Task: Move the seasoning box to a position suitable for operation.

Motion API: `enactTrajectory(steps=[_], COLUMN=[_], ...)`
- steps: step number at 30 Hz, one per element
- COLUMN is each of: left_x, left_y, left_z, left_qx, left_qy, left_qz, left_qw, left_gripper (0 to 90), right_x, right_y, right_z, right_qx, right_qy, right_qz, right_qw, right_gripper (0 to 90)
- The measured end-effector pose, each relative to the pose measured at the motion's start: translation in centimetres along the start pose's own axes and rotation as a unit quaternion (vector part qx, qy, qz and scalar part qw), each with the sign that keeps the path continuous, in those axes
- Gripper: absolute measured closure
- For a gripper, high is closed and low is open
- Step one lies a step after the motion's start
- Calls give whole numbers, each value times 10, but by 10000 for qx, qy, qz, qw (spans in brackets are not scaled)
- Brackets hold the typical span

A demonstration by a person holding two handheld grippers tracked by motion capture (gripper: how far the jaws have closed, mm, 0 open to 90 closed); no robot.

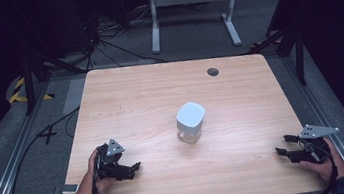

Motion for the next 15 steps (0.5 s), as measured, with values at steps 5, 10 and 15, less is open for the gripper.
enactTrajectory(steps=[5,10,15], left_x=[3,4,6], left_y=[0,1,2], left_z=[0,0,1], left_qx=[-20,21,37], left_qy=[-9,13,-40], left_qz=[-83,-62,3], left_qw=[10000,10000,10000], left_gripper=[11,3,3], right_x=[3,-1,-16], right_y=[5,19,50], right_z=[24,53,94], right_qx=[449,707,913], right_qy=[110,31,-173], right_qz=[20,379,595], right_qw=[9989,9968,9939], right_gripper=[562,609,719])
Point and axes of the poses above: each handheld gripper's, and its own axes: y roughly forward along the jaws, z roughly out of its top, x roughly to its right, the point moved 3 cm from there along y, roughly forward along the jaws, and after that the axes turned 15 degrees about x, right-handed, at the moved point
